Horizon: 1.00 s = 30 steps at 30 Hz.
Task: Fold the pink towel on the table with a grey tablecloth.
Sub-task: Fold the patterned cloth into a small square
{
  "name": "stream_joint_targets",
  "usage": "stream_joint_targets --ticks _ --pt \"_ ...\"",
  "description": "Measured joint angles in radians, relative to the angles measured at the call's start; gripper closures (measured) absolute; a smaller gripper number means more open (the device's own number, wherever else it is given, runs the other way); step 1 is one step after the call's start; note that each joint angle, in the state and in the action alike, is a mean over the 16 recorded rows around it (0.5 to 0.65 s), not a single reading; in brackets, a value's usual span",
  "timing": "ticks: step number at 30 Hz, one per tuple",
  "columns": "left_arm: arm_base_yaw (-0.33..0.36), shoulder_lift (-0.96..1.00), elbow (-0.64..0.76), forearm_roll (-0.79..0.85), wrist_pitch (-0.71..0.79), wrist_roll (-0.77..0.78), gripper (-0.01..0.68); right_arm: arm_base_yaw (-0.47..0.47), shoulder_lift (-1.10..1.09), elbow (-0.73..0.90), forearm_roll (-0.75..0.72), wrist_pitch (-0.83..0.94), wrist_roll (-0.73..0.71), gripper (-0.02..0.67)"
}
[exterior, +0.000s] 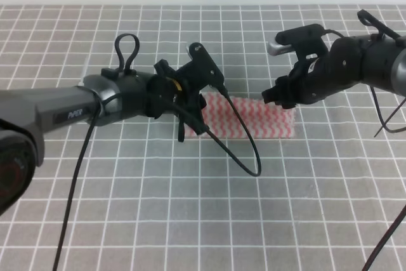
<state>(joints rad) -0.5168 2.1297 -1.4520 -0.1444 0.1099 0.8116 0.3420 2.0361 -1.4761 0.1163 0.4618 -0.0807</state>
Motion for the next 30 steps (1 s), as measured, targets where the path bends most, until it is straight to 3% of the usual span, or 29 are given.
stream_joint_targets --ticks 7,16,23,30 --pt "0.017 -0.003 0.0 0.0 -0.059 -0.007 0.341 0.0 0.001 0.0 -0.001 -0.019 0.002 0.308" --pt "0.06 -0.001 0.0 0.0 -0.122 -0.021 0.298 -0.001 -0.001 0.0 -0.002 -0.005 0.005 0.298" --pt "0.071 -0.022 0.0 -0.001 -0.125 -0.085 0.322 -0.004 -0.002 -0.001 -0.002 0.036 0.022 0.294" --pt "0.041 -0.058 0.0 -0.003 -0.037 -0.199 0.443 -0.024 -0.002 -0.006 -0.001 0.091 0.053 0.283"
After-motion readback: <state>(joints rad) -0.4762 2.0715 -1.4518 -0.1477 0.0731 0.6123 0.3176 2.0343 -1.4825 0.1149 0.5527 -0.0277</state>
